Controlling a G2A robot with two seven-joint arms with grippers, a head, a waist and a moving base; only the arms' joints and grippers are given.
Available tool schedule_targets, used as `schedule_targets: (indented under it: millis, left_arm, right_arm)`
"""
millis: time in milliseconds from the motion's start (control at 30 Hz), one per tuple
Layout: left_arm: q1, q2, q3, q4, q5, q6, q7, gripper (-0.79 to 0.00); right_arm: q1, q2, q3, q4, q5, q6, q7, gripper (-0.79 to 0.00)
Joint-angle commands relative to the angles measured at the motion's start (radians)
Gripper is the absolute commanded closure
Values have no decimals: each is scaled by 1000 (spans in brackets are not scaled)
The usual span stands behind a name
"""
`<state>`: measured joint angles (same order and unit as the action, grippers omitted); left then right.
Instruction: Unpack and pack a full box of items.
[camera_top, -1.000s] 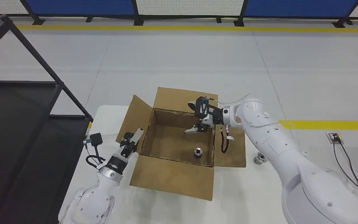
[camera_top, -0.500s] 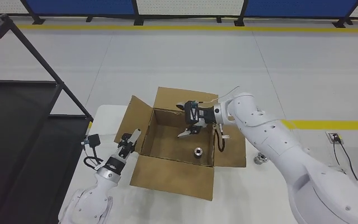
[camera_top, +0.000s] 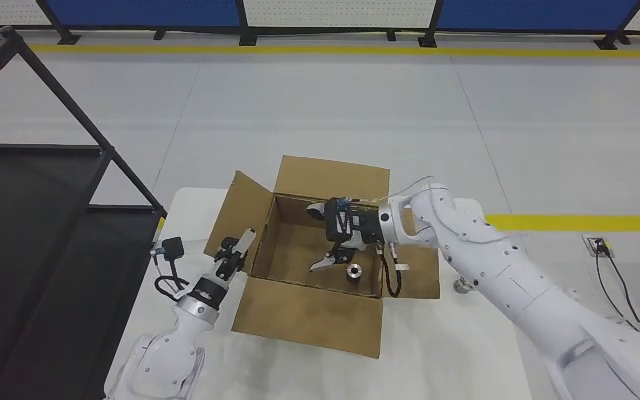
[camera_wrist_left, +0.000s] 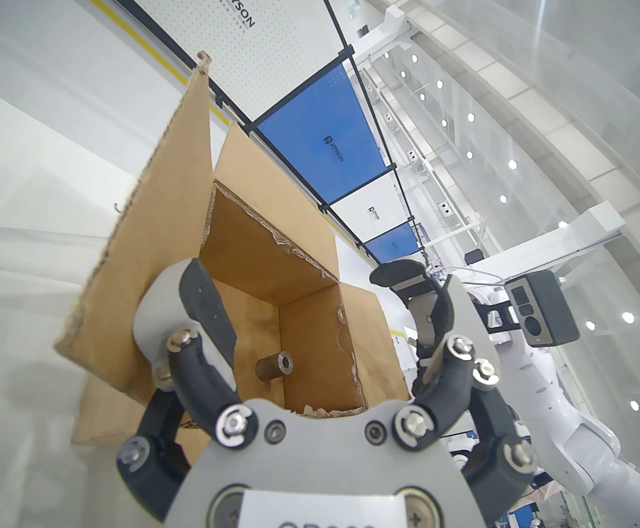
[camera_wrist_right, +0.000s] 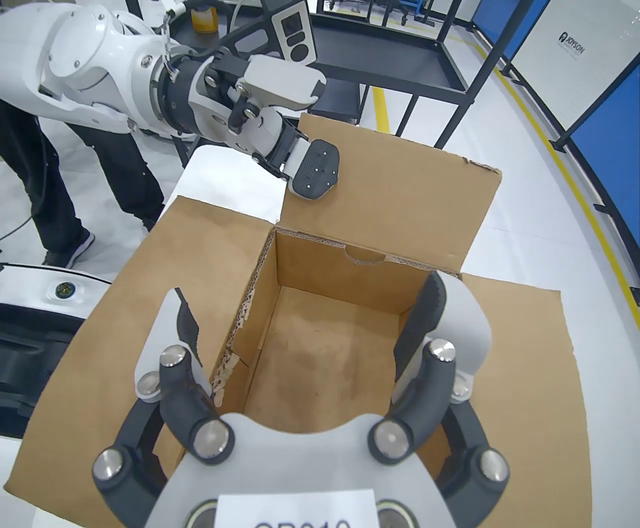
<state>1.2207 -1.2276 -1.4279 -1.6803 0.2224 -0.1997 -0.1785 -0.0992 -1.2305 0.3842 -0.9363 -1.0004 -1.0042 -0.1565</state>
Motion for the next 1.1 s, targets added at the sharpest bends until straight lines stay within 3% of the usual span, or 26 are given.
schedule_targets:
  millis: [0, 233, 400, 533, 700, 833, 933, 1067]
  left_arm:
    - [-2, 0, 1, 3, 0, 1, -2, -785]
    - [-22, -3, 18, 11, 8, 5, -13, -785]
    - [-37, -5, 28, 18, 11, 8, -18, -785]
    - [-48, -6, 26, 23, 14, 10, -23, -785]
    - [-55, -6, 18, 29, 17, 14, -25, -785]
    - [-57, -6, 15, 32, 18, 16, -25, -785]
    - [-59, -6, 17, 32, 20, 19, -27, -785]
    - [-61, -7, 19, 31, 22, 21, -26, -785]
  right_arm:
    - [-33, 39, 51, -59, 31, 24, 65, -785]
    - [-250, 210, 320, -331, 64, 148, 249, -785]
    - [-531, 336, 609, -586, 42, 278, 422, -785]
    - [-794, 408, 859, -757, 7, 384, 550, -785]
    - [-1070, 453, 1114, -858, -21, 450, 659, -785]
    - [-1211, 466, 1229, -855, -21, 440, 691, -785]
    - [-1239, 468, 1232, -835, -29, 383, 686, -785]
    - [-1168, 460, 1151, -716, -35, 373, 712, -785]
